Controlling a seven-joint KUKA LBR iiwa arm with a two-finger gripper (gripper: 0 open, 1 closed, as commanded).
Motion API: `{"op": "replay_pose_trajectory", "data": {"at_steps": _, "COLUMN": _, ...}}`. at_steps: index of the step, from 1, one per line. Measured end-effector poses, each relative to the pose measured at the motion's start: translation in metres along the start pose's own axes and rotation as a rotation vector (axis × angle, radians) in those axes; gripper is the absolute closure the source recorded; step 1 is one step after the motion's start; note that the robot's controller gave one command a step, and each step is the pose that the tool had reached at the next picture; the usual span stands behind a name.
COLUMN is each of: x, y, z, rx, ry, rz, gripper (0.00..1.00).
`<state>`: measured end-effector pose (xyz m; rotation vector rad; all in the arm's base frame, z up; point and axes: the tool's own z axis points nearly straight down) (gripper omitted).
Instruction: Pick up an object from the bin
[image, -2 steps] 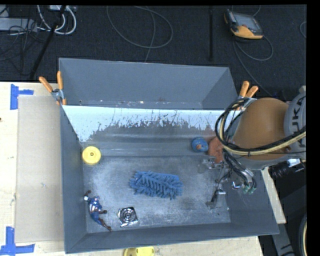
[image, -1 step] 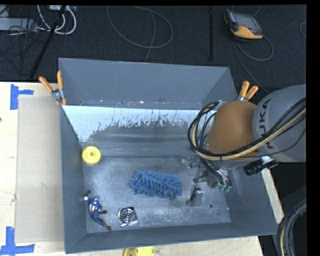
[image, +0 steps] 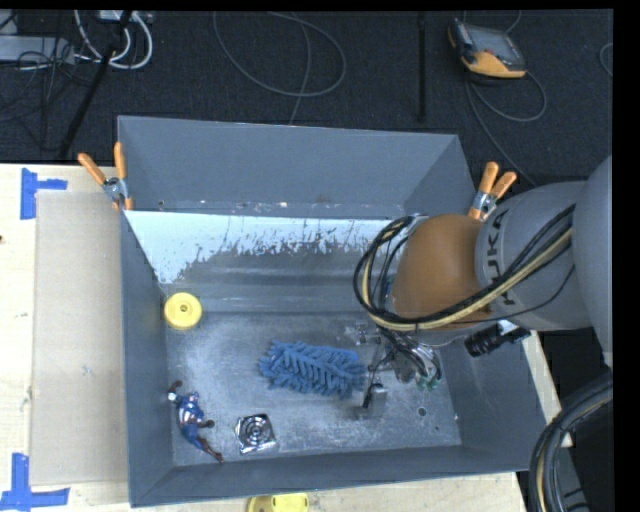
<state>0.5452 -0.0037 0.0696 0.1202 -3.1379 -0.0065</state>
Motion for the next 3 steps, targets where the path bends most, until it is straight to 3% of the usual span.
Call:
{"op": "replay_pose_trajectory", "data": {"at_steps": 1, "x": -0.037, "y": 0.027, "z": -0.002, "rx": 0.004, "ry": -0.002, "rz": 0.073, "gripper": 1.0}}
{"op": "replay_pose_trajectory", "data": {"at_steps": 2, "x": -0.037, "y": 0.027, "z": -0.002, "rx": 0.004, "ry": -0.002, "rz": 0.073, "gripper": 1.0}}
{"op": "replay_pose_trajectory", "data": {"at_steps": 3, "x": -0.034, "y": 0.027, "z": -0.168, "rx": 0.004, "ry": -0.008, "rz": 0.07, "gripper": 1.0}}
